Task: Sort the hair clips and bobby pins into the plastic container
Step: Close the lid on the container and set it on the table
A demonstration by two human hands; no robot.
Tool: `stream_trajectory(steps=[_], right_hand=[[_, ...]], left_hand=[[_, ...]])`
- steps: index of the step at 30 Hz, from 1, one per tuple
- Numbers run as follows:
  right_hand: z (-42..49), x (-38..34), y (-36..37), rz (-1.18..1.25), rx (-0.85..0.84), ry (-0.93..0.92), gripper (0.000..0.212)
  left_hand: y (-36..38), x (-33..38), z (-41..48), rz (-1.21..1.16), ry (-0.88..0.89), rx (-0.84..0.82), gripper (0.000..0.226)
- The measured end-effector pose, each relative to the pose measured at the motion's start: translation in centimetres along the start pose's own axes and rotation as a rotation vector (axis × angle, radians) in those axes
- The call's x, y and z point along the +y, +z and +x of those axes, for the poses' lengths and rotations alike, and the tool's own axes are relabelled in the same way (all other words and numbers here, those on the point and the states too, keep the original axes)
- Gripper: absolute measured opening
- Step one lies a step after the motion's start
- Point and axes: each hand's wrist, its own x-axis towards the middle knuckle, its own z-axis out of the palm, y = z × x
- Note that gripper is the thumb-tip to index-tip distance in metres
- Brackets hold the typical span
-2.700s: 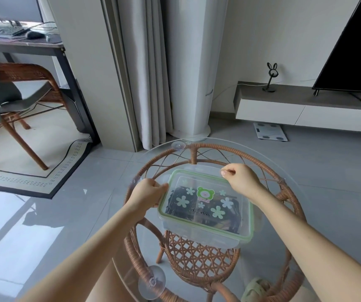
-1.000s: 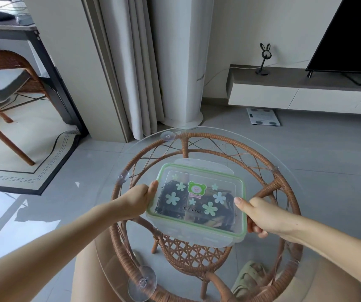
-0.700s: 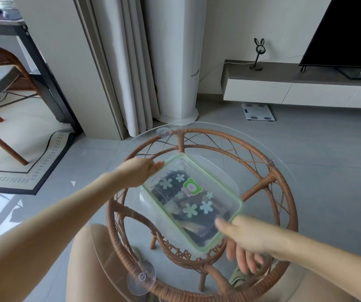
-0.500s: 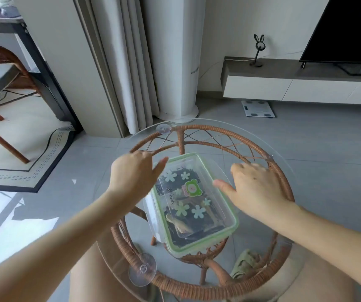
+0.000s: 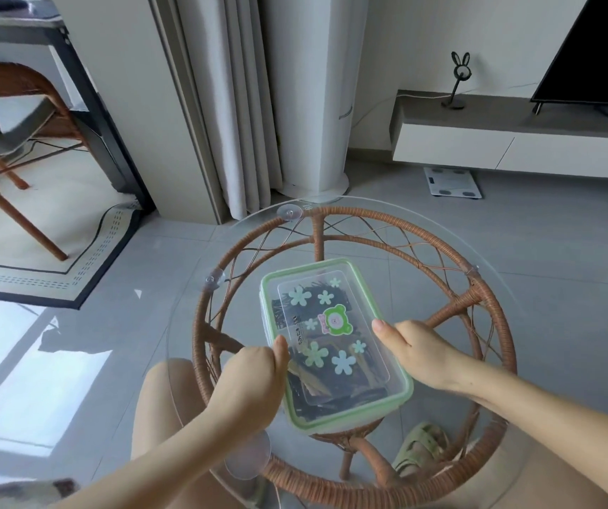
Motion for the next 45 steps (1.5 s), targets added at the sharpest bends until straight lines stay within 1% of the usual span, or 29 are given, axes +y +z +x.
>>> stream_trajectory(steps=[3,5,7,9,10,12,13,15,16,17,18,19,21,23,24,25,26,27,28,29,31,33,35,36,37,40,41,42,45], right_hand=[[-0.1,0.0,0.3,0.108,0.033,0.006,0.053],[-0.6,-0.6,0.5,0.136,0.036,0.018,0.053],[-1.6,-1.2,1.0,0.095,-0.015,0.041,0.056],[-2.7,-2.0,2.2,0.105,-0.114,0.075,0.067],[-3.0,-2.3,2.9,0.212,-0.153,0.113,0.069],[-3.5,-3.1,4.0,0.434,-0.183,0.196,0.058],[-3.8,-3.8,4.3,0.493,-0.153,0.196,0.051],[-4.0,-5.2,5.2,0.552,-0.072,0.17,0.045],[-4.2,-6.1,6.0,0.593,-0.053,0.167,0.043],[-4.4,-7.0,6.7,0.663,-0.049,0.168,0.041],[-4.5,-8.0,7.7,0.734,-0.079,0.164,0.039],[-4.6,-9.1,8.8,0.806,-0.135,0.153,0.038],[-4.3,-11.3,11.1,0.891,-0.229,0.15,0.034],[-3.7,-12.8,12.3,0.837,-0.27,0.111,0.031],[-3.0,-13.1,12.5,0.769,-0.248,0.056,0.032],[-2.4,-13.2,12.3,0.691,-0.2,-0.006,0.036],[-1.7,-12.9,11.8,0.577,-0.11,-0.046,0.042],[-1.0,-12.3,10.8,0.452,0.008,-0.071,0.046],[-0.1,-11.3,9.7,0.313,0.125,-0.084,0.047],[0.8,-10.0,8.6,0.187,0.214,-0.07,0.047],[2.2,-7.1,6.4,0.006,0.359,-0.023,0.044],[3.5,-4.2,5.0,-0.135,0.461,0.018,0.044],[4.3,-1.9,3.7,-0.244,0.508,0.063,0.044],[4.4,-1.0,3.2,-0.29,0.511,0.084,0.044],[4.4,-0.2,2.6,-0.329,0.504,0.103,0.044],[4.5,1.5,1.8,-0.437,0.478,0.145,0.043],[4.6,2.0,1.6,-0.464,0.478,0.153,0.042],[4.8,2.3,1.5,-0.488,0.487,0.151,0.041],[4.9,3.3,1.9,-0.503,0.517,0.106,0.036]], left_hand=[[-0.3,-0.1,0.4,-0.069,-0.019,0.02,0.048],[-0.9,-0.6,0.9,-0.072,-0.042,0.001,0.052],[-1.5,-1.1,1.4,-0.071,-0.074,-0.032,0.057],[-2.1,-1.2,1.1,-0.079,-0.086,-0.099,0.06],[-2.1,-1.4,0.7,-0.111,-0.098,-0.143,0.058],[-1.7,-1.8,-0.9,-0.292,-0.127,-0.149,0.044],[-1.4,-2.2,-1.9,-0.417,-0.166,-0.098,0.043],[-1.0,-3.4,-3.8,-0.717,-0.286,0.065,0.047],[-0.9,-4.0,-4.8,-0.865,-0.349,0.117,0.048],[-0.7,-4.3,-5.6,-1.013,-0.382,0.123,0.047],[-0.7,-4.5,-6.7,-1.166,-0.378,0.134,0.048],[-0.7,-5.1,-7.5,-1.271,-0.373,0.181,0.049],[-1.4,-6.3,-8.9,-1.307,-0.393,0.373,0.055],[-2.9,-8.8,-10.0,-1.213,-0.451,0.565,0.054],[-3.5,-10.5,-10.7,-1.195,-0.498,0.629,0.059],[-4.2,-12.1,-11.5,-1.194,-0.553,0.676,0.071],[-4.6,-13.4,-12.0,-1.204,-0.613,0.735,0.083],[-5.1,-14.1,-12.5,-1.193,-0.646,0.799,0.085],[-5.3,-14.8,-12.7,-1.149,-0.661,0.862,0.083],[-5.6,-15.4,-12.7,-1.082,-0.705,0.884,0.081],[-5.8,-16.2,-12.2,-0.983,-0.783,0.85,0.084],[-6.1,-17.4,-11.3,-0.868,-0.862,0.74,0.094],[-5.5,-19.4,-9.7,-0.808,-0.933,0.588,0.104],[-5.3,-19.7,-9.0,-0.8,-0.933,0.518,0.102],[-5.0,-19.9,-8.2,-0.794,-0.923,0.452,0.096],[-4.5,-19.1,-6.3,-0.79,-0.945,0.254,0.06],[-4.0,-19.2,-5.6,-0.802,-0.974,0.163,0.053],[-3.4,-19.3,-5.2,-0.839,-0.995,0.072,0.053],[-0.4,-20.2,-4.2,-1.003,-1.07,-0.149,0.074]])
